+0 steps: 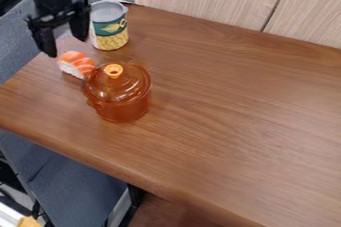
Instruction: Put the object of table
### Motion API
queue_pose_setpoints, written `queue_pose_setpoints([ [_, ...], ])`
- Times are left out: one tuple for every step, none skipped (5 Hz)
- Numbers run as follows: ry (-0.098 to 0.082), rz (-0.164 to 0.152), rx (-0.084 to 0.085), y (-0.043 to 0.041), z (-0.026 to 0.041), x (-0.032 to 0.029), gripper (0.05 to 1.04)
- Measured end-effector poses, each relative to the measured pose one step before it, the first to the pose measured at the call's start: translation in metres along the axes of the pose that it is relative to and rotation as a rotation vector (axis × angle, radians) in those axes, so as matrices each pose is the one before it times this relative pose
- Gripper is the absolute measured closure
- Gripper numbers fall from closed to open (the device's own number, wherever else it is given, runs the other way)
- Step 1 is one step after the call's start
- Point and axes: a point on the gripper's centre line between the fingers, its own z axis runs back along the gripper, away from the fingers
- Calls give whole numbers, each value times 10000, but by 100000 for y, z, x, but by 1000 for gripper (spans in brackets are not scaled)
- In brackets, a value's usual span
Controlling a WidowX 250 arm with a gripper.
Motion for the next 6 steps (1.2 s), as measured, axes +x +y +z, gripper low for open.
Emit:
queue_pose_setpoints([
  [120, -97, 398, -255, -2115, 82, 82],
  [167, -131, 90, -197, -1250, 4, 82],
  [-136, -175, -175, -239, -460, 73, 132],
  [-133, 5, -4, 140, -391, -65, 414],
  [105, -179, -40, -15, 43, -124, 495],
  [43, -11, -26, -41, 0, -68, 495],
])
